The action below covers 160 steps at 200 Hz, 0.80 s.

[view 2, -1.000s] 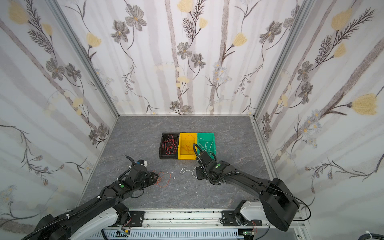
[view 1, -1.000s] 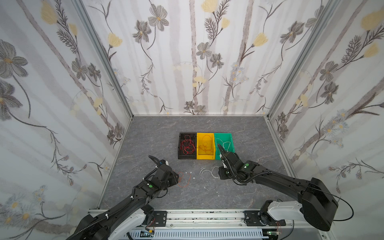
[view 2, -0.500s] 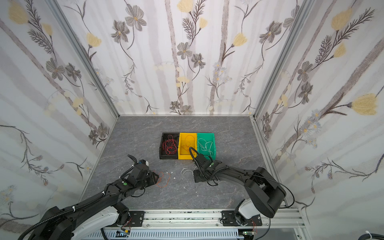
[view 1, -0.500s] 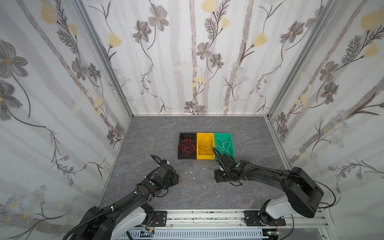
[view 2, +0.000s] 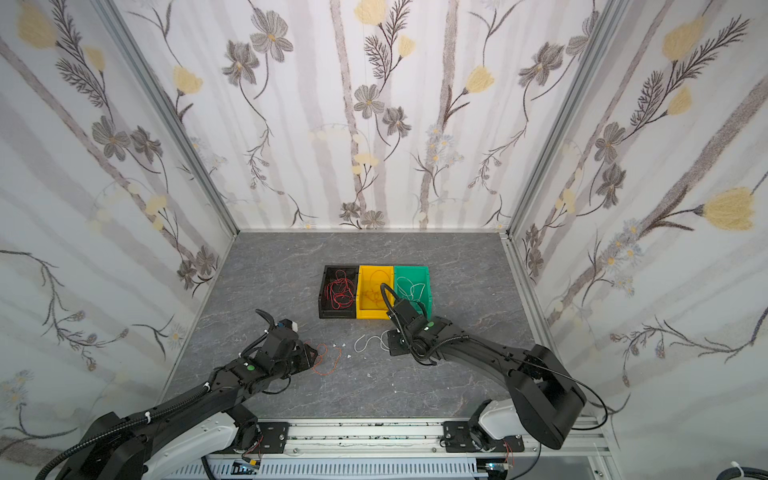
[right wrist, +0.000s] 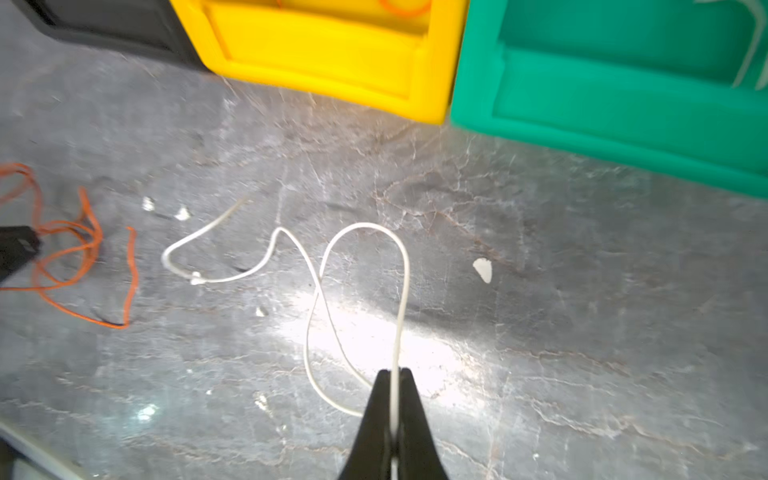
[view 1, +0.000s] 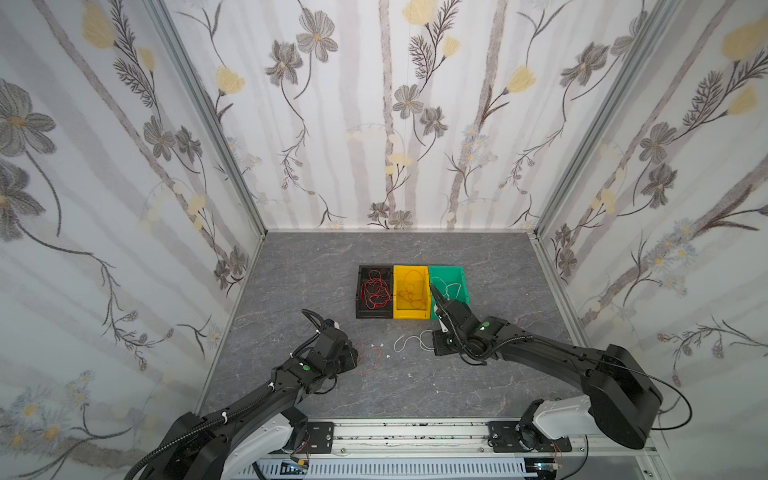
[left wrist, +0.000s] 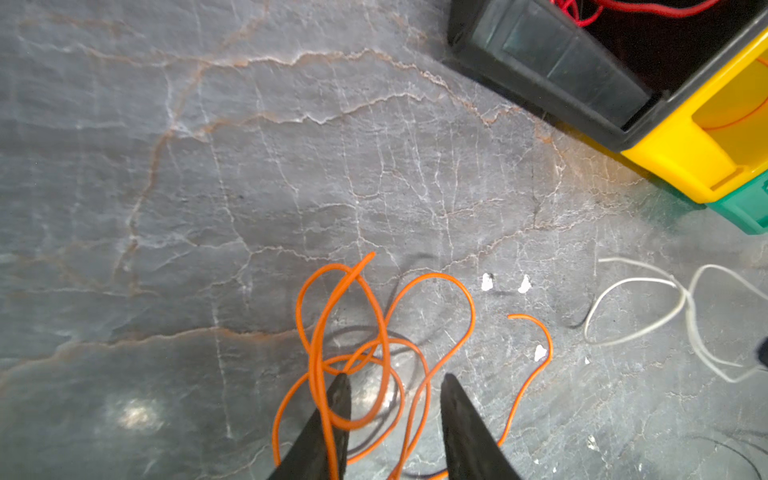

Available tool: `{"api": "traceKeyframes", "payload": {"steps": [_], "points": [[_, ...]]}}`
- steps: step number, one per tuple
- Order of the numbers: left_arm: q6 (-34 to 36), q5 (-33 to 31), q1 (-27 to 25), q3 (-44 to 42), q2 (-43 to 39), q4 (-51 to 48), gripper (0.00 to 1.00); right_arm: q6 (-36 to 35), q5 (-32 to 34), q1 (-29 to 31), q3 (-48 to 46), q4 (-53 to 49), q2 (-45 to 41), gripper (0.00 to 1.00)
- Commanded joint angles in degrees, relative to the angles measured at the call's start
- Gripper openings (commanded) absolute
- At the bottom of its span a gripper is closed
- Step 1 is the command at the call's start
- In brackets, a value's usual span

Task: Untangle the cables
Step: 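Pull the white wire away from the tangle with the right gripper, then carry the white wire over the green bin and open the right gripper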

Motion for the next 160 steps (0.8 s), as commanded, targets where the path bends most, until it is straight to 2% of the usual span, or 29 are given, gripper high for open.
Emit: {"api": "traceKeyframes", "payload": {"steps": [1,22,54,111,160], "points": [[0.13,0.25,-0.05,0.33,0.34,2.37,0.38,-2.96,2.73,-2.74,1.27,-4.30,-4.52,0.00],[0.25,1.22,-0.32,0.74,0.33,2.88,0.37,-5.87,3.98,-6.18,3.21,-6.19,-6.13,0.00],[0.23,1.18,-1.10,0.98,0.33,3.18,0.38,-10.37,12.90,-8.08,8.70,-9.52,-4.35,0.00],[-0.22,0.48,-1.80,0.78,0.64,3.63,0.38,-16.29,15.10,-12.37,16.89,-9.39,-1.59,0.00],[-0.57,0.30,-1.95,0.69,0.99,4.40,0.38,-21.12,20.31,-14.51,22.13,-8.55,6.16,0.00]]}}
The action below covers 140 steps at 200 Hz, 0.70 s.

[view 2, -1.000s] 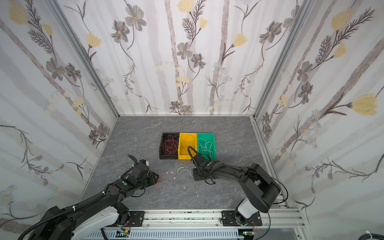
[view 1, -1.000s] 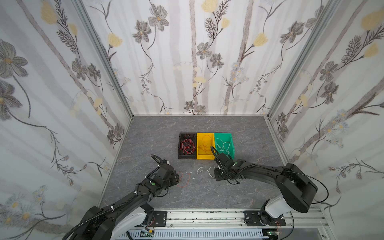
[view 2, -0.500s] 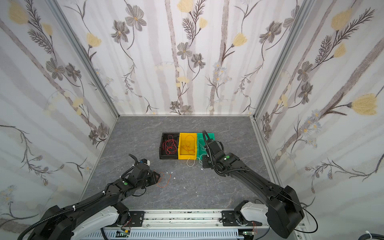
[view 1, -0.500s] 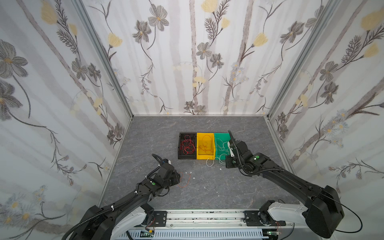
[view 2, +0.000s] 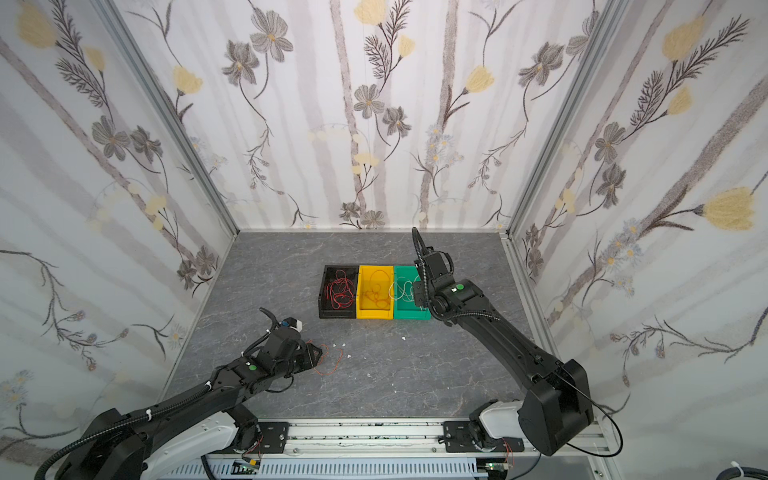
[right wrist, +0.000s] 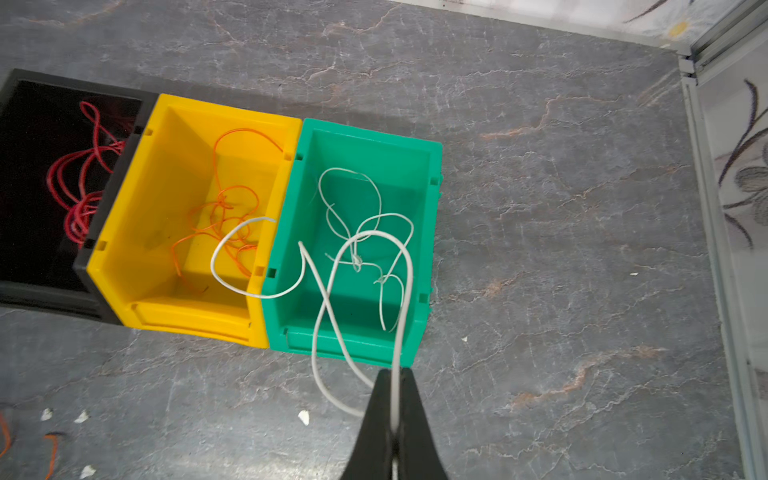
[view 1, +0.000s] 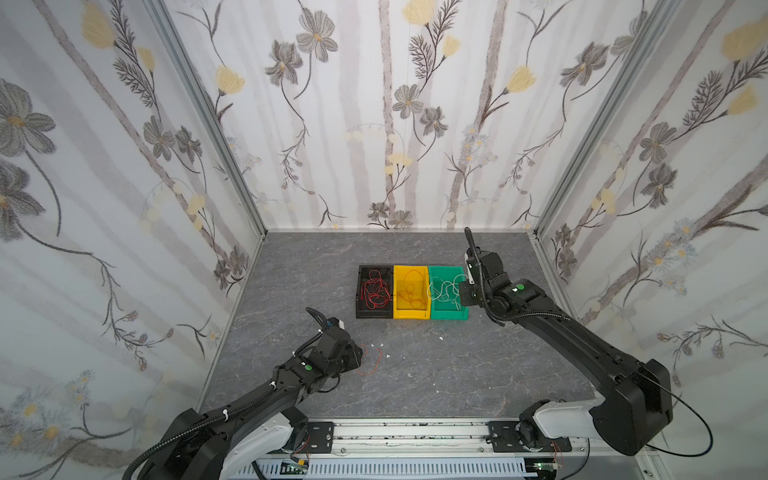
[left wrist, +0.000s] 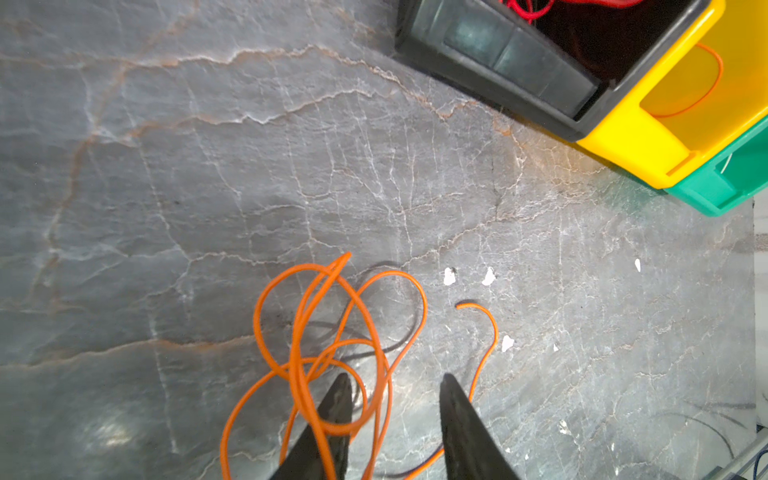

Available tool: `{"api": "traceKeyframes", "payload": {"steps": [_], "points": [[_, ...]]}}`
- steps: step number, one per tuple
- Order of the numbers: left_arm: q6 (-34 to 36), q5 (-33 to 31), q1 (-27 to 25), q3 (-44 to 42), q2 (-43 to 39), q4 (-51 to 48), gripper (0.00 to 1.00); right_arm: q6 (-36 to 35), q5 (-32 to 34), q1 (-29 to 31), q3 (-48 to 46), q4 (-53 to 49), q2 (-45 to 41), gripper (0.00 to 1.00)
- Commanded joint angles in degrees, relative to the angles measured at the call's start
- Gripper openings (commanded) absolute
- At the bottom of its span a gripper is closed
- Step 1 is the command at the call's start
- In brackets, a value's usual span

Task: Untangle the cables
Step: 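Carry the white wire over the green bin and open the right gripper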

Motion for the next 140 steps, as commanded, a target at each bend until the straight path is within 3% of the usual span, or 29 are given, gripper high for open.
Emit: {"api": "traceKeyframes", "payload": {"steps": [1,36,71,89,106,140], "points": [[-0.55,-0.90,-0.07,0.21,0.22,1.90,0.38,-3.81,4.43,-0.28,2.08,0.19,3.47,0.00],[-0.97,-0.97,-0.22,0.26,0.68,2.69,0.38,-5.03,6.28,-0.36,6.11,0.97,11.67,0.00],[-1.16,-1.08,-0.50,0.45,1.12,2.91,0.38,-4.70,0.88,-0.36,10.19,2.18,20.63,0.02],[-1.19,-1.14,-0.62,0.56,0.95,2.69,0.37,-4.30,-0.80,-0.33,12.54,1.40,24.49,0.13],[-1.17,-1.16,-0.75,0.61,0.38,2.07,0.38,-3.66,-1.89,-0.29,13.69,0.01,25.63,0.32],[-0.69,-1.43,-0.76,0.46,-1.14,1.01,0.39,-3.34,-0.53,-0.43,12.32,-0.79,22.25,0.48]]}}
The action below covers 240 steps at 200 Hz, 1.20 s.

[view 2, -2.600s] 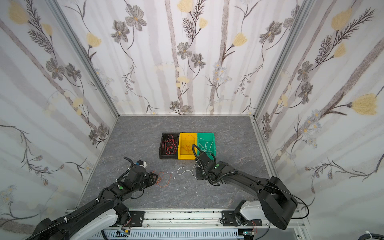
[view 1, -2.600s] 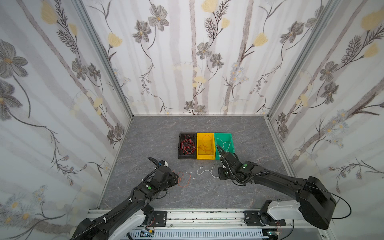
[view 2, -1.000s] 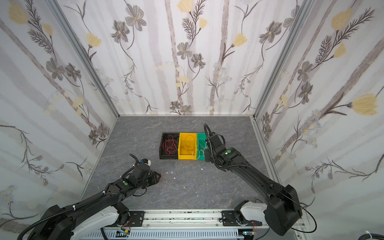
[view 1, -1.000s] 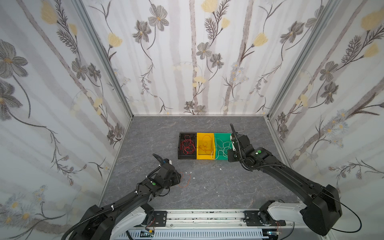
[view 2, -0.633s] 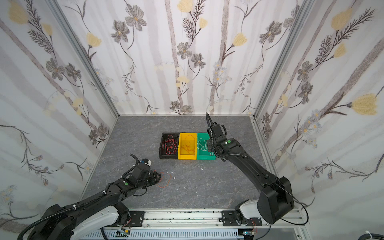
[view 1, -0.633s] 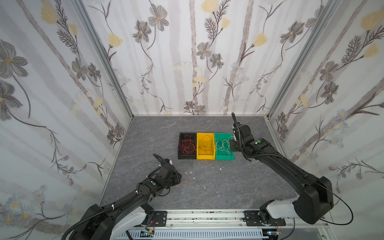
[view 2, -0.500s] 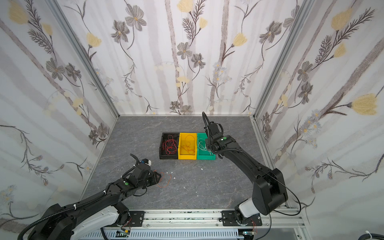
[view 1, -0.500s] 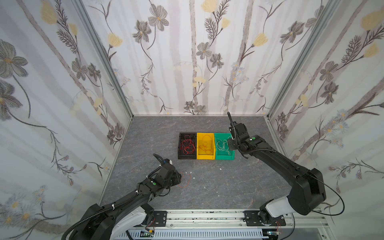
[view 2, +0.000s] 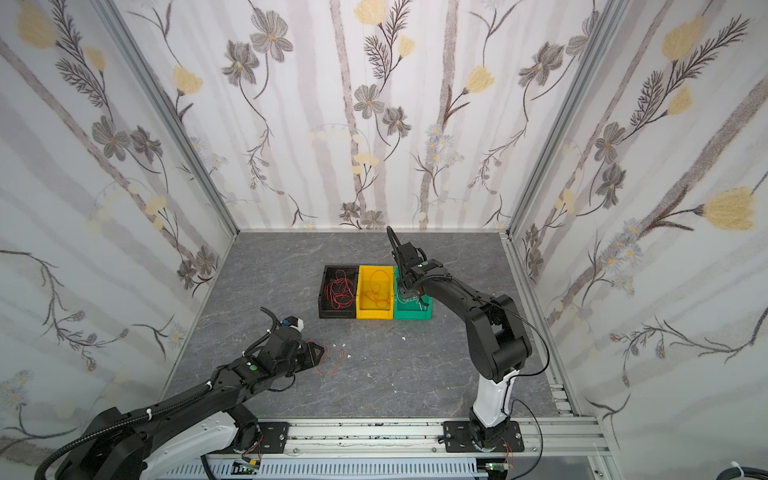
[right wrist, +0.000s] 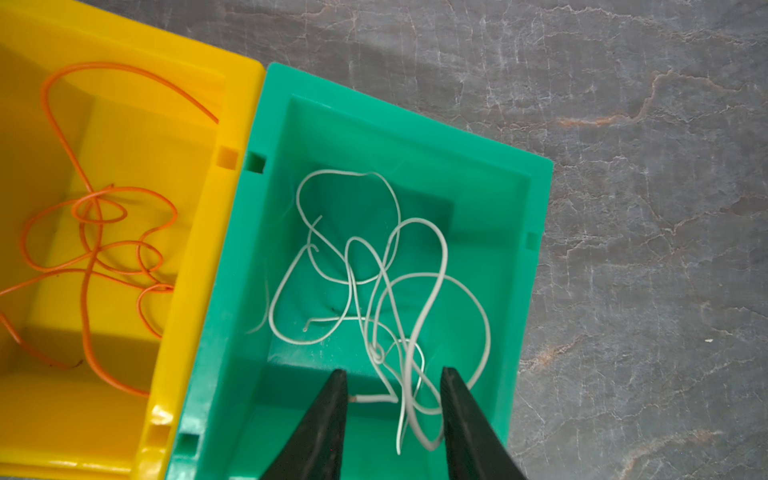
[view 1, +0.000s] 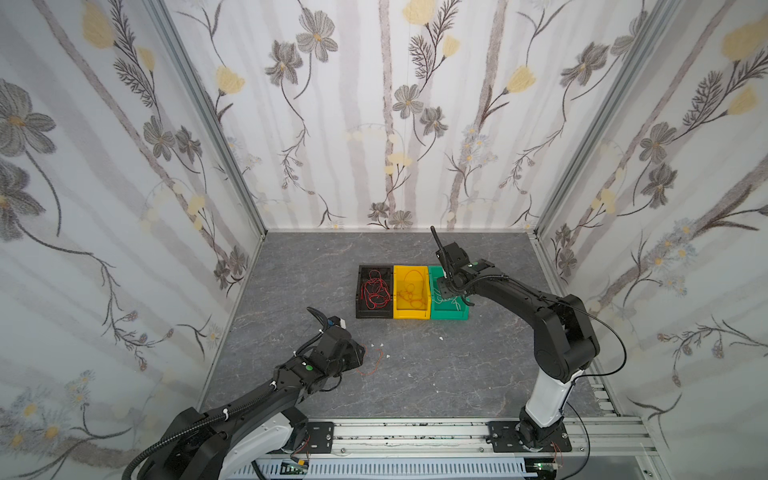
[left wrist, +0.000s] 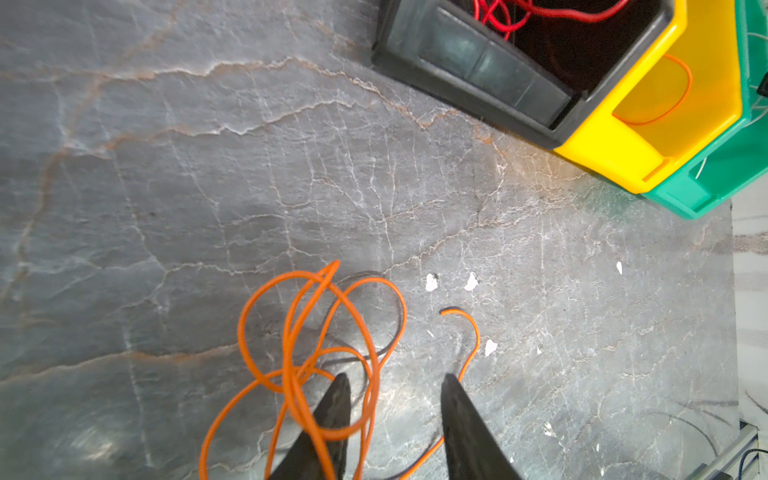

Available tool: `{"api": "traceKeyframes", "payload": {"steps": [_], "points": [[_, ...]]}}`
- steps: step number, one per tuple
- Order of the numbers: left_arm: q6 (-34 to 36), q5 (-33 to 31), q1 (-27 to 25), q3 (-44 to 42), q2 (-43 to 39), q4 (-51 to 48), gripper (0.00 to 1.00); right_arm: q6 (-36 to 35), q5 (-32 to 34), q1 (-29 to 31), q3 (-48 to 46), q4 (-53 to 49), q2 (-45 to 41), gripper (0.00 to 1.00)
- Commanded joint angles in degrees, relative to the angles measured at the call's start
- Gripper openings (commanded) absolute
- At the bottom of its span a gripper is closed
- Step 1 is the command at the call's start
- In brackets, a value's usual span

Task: Untangle the cables
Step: 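Carry the white wire over the green bin and open the right gripper, then move the right gripper back toward the remaining orange wire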

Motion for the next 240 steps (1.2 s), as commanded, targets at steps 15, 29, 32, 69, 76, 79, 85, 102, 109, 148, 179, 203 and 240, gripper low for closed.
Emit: {"api": "traceKeyframes", "payload": {"steps": [15,29,32,69,76,79,85,102,109,148,179,203,240], "points": [[0.21,-1.23,-0.01,0.44,-0.86,-0.34,0.39,0.15,1.24,0.02,-1.20,-1.19,-4.67,0.54],[0.34,-0.95,-0.04,0.57,-0.60,-0.26,0.38,0.24,1.14,-0.05,-2.14,-1.45,-6.98,0.58],[0.46,-0.92,0.00,0.53,-0.52,-0.18,0.38,0.24,0.87,-0.08,-2.35,-1.36,-7.59,0.60],[0.53,-0.24,-0.16,1.14,0.20,0.33,0.36,1.15,-3.09,-0.15,-4.19,-2.63,-14.51,0.63],[0.72,-0.28,-0.25,1.20,0.20,0.33,0.35,1.58,-4.78,-0.14,-5.13,-2.32,-16.00,0.63],[0.74,-0.24,-0.25,1.24,0.20,0.28,0.35,1.82,-5.66,-0.18,-5.57,-2.12,-16.67,0.63],[0.82,-0.29,-0.30,1.31,0.27,0.32,0.33,2.35,-7.86,-0.17,-6.58,-1.53,-17.91,0.63],[1.00,0.02,-0.43,1.51,0.62,0.33,0.31,4.57,-16.60,-0.15,-10.18,1.09,-20.86,0.64],[1.01,0.11,-0.46,1.73,0.79,0.19,0.30,5.96,-20.06,-0.02,-11.98,2.43,-21.81,0.63],[1.18,0.27,-0.73,2.23,0.24,-1.06,0.21,14.18,-31.09,1.65,-22.59,11.69,-26.08,0.60],[1.06,2.10,-1.02,3.53,0.95,0.06,0.15,17.09,-32.86,6.50,-27.22,15.40,-24.30,0.59],[-0.45,4.33,-1.89,3.77,0.00,4.41,0.13,19.13,-34.10,9.69,-28.45,18.05,-21.32,0.60],[-3.36,7.46,-4.21,4.77,-0.79,11.72,0.13,20.58,-34.06,11.81,-30.34,19.78,-19.53,0.60]]}}
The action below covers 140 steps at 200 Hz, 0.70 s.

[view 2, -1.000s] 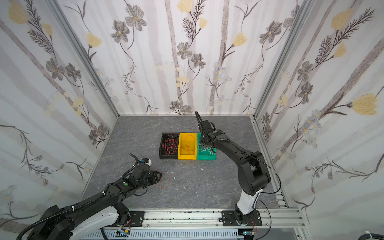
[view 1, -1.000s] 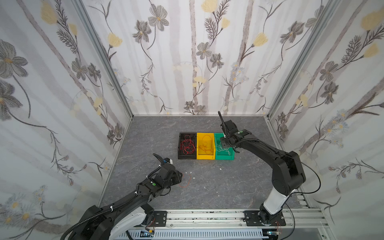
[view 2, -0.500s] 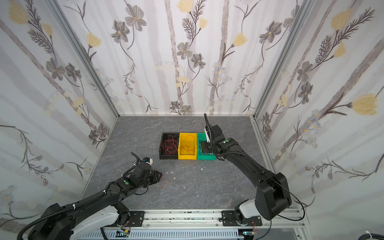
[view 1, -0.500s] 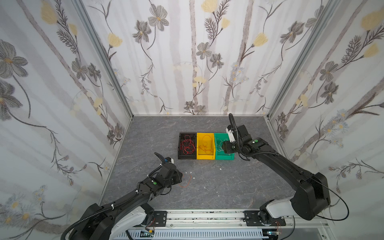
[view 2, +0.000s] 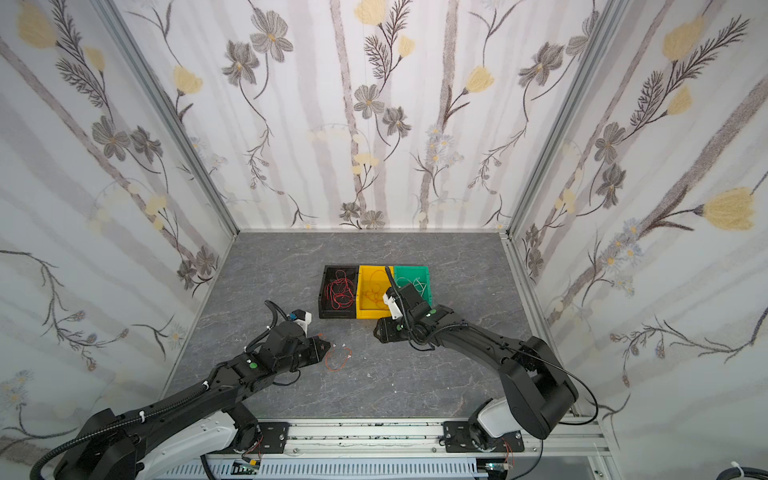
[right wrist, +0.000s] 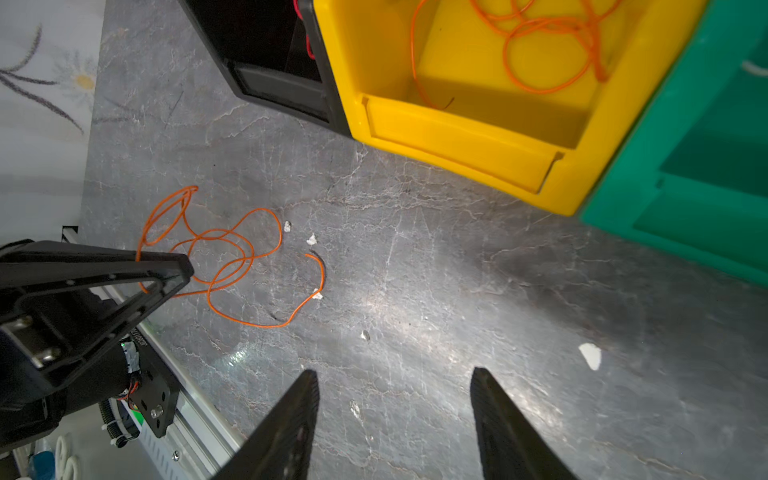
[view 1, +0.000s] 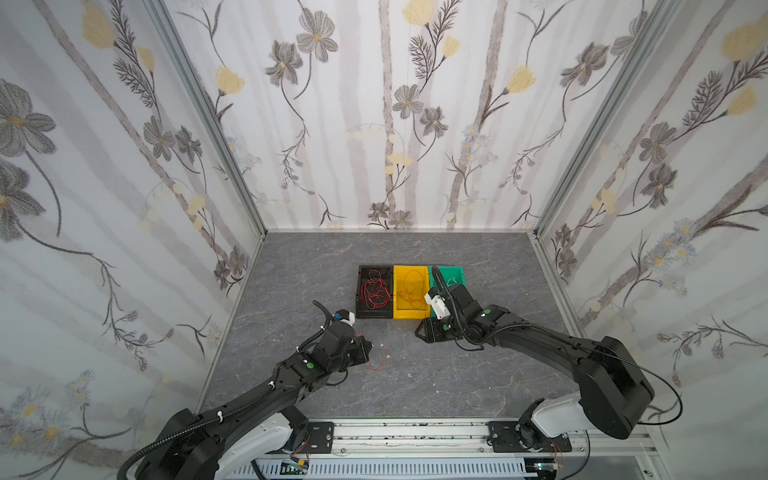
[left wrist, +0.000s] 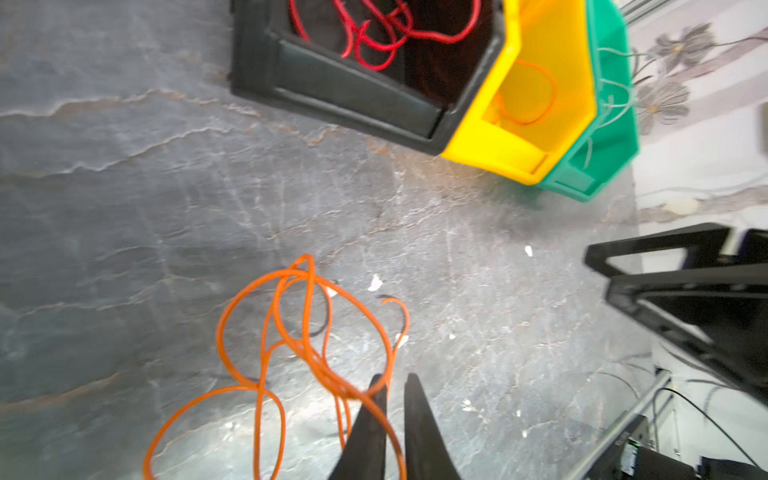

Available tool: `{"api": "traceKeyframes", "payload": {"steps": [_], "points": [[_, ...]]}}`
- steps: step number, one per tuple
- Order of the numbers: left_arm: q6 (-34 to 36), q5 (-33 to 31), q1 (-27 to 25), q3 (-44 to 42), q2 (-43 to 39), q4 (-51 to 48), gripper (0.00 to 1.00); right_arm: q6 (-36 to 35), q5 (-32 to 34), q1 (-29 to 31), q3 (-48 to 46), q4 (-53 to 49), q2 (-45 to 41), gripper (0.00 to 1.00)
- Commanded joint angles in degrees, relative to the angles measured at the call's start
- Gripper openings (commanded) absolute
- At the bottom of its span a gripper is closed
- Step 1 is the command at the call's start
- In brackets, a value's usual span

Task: Untangle the cables
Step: 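Move the right gripper back toward the remaining orange wire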

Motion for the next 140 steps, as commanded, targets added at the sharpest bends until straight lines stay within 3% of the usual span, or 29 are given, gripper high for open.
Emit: {"api": "traceKeyframes", "payload": {"steps": [1,28,58,110,140], "points": [[-2.81,2.84,-0.97,0.72,-0.19,8.01,0.13,2.07,-0.84,0.44,-0.95,3.37,0.46,0.60],[-5.89,4.93,-2.03,-0.64,1.26,16.90,0.13,2.05,-0.19,0.44,-2.04,3.30,-0.37,0.62],[-4.92,3.82,-2.90,1.04,4.60,15.15,0.18,2.87,-0.50,0.46,-3.28,4.27,-0.38,0.62],[0.61,-3.53,-3.03,6.17,5.05,-5.07,0.36,1.86,4.12,2.11,-2.74,1.14,-0.05,0.60],[1.63,-6.89,-2.96,5.95,1.01,-11.00,0.45,1.92,7.14,3.85,-1.39,0.41,1.42,0.57]]}}
